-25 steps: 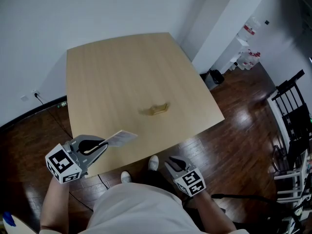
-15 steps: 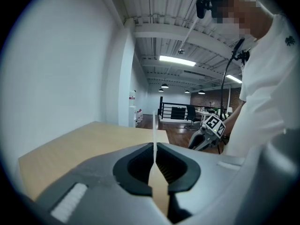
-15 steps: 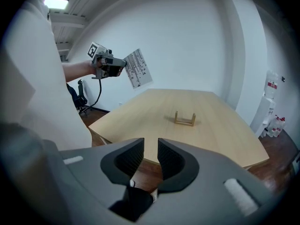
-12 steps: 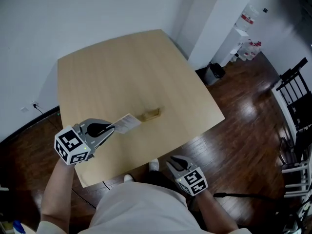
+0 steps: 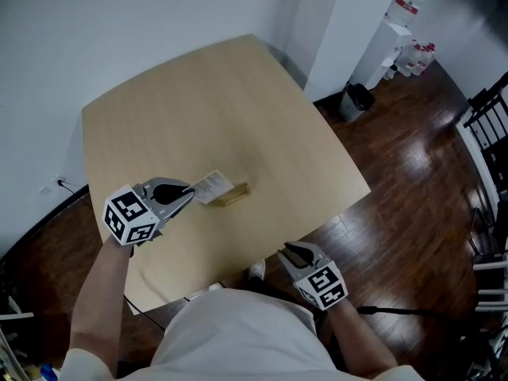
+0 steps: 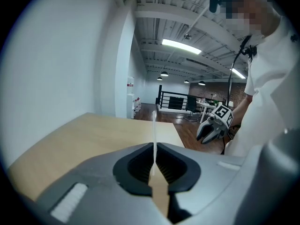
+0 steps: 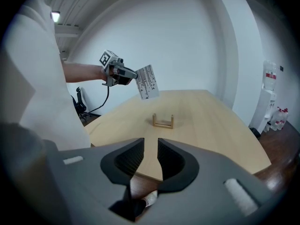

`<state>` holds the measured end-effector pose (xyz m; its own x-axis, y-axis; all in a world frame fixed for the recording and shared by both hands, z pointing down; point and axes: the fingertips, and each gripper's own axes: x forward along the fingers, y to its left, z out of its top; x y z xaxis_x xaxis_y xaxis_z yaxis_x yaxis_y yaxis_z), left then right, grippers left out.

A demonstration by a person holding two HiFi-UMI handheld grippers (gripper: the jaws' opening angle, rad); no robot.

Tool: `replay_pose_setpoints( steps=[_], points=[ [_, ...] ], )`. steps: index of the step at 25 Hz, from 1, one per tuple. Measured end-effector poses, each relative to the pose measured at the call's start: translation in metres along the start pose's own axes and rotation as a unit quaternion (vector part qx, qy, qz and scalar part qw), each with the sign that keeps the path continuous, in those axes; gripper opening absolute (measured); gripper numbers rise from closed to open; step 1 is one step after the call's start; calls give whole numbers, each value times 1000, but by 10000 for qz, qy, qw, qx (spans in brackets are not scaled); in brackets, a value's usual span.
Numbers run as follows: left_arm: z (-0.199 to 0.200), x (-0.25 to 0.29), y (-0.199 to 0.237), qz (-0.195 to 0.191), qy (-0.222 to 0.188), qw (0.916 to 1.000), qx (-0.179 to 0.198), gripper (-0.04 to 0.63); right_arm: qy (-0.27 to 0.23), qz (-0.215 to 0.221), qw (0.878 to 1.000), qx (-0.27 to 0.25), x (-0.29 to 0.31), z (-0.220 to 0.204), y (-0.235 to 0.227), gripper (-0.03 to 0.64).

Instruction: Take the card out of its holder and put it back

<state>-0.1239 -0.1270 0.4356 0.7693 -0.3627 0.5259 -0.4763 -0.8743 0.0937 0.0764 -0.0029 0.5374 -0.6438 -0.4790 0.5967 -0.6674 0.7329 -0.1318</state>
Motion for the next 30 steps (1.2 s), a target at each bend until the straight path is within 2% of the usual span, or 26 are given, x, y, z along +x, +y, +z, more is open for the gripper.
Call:
replay_pose_setpoints(
  steps=[10, 30],
  points=[
    [-16, 60, 22, -84, 450, 9989, -95, 17, 70, 118, 9997, 191, -2, -15, -49, 94],
    [-27, 96, 24, -320, 816, 9961, 31, 17, 162, 265, 9993, 219, 1, -21, -89, 94]
  ],
)
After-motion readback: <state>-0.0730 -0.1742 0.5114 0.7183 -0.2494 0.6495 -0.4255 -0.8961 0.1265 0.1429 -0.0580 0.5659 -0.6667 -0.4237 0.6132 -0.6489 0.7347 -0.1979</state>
